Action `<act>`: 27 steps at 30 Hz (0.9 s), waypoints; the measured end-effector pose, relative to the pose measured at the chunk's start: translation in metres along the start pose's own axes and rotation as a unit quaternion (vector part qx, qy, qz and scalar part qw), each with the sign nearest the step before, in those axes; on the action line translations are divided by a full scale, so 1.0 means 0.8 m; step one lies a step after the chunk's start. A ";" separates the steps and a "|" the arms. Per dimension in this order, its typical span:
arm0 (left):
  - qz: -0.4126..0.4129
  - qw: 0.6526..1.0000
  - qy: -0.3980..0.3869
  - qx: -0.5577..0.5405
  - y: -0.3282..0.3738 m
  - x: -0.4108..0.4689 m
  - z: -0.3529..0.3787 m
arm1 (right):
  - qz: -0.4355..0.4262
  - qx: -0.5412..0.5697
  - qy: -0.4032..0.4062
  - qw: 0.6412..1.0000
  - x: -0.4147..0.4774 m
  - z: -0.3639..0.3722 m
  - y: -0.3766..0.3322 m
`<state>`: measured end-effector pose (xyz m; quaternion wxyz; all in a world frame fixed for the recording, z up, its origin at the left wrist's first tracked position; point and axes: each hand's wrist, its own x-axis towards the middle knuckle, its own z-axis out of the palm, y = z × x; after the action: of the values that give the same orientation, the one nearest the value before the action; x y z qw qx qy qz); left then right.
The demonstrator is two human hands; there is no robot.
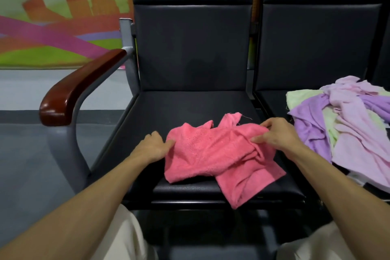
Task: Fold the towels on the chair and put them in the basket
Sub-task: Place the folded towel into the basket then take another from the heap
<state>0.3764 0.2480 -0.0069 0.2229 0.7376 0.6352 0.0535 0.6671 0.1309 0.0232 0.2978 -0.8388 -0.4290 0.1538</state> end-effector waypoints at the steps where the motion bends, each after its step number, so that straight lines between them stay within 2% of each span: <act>1: -0.008 0.999 -0.025 0.034 0.002 0.001 0.002 | 0.012 -0.031 -0.017 0.999 0.001 -0.001 0.003; 4: 0.039 0.998 -0.040 0.031 0.016 0.002 0.010 | 0.031 -0.115 -0.055 0.991 0.004 -0.001 0.007; 6: 0.041 0.998 0.009 -0.038 0.024 0.005 0.012 | 0.022 -0.086 -0.067 0.994 0.005 0.002 0.008; 8: 0.033 0.988 0.104 -0.110 0.028 0.006 0.009 | -0.001 0.100 -0.063 0.993 0.002 0.004 0.003; 10: 0.037 0.968 0.183 -0.166 0.032 0.002 0.001 | -0.015 0.283 -0.039 0.958 -0.001 0.004 -0.008; 13: 0.044 0.935 0.230 -0.266 0.040 -0.009 -0.011 | -0.024 0.420 -0.012 0.907 -0.002 -0.001 -0.023; 15: 0.030 0.896 0.188 -0.401 0.039 -0.009 -0.015 | -0.015 0.457 0.000 0.889 0.001 -0.006 -0.025; 16: 0.018 0.864 0.158 -0.478 0.038 -0.009 -0.019 | -0.001 0.471 0.003 0.882 0.002 -0.007 -0.024; 20: -0.044 0.695 0.064 -0.714 0.029 -0.024 -0.043 | 0.081 0.542 -0.031 0.836 -0.007 -0.015 -0.031; 23: -0.049 0.601 -0.021 -0.798 0.011 -0.039 -0.057 | 0.079 0.556 -0.052 0.826 -0.025 -0.013 -0.043; 25: -0.025 0.585 -0.087 -0.806 0.006 -0.051 -0.063 | 0.103 0.569 -0.066 0.813 -0.037 -0.013 -0.050; 27: 0.024 0.613 -0.119 -0.781 0.007 -0.061 -0.074 | 0.116 0.608 -0.081 0.781 -0.047 -0.019 -0.062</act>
<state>0.3509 0.2158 0.0581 0.7869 0.2991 0.3033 0.4464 0.6218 0.1168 0.0665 0.6900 -0.5114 -0.1683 0.4838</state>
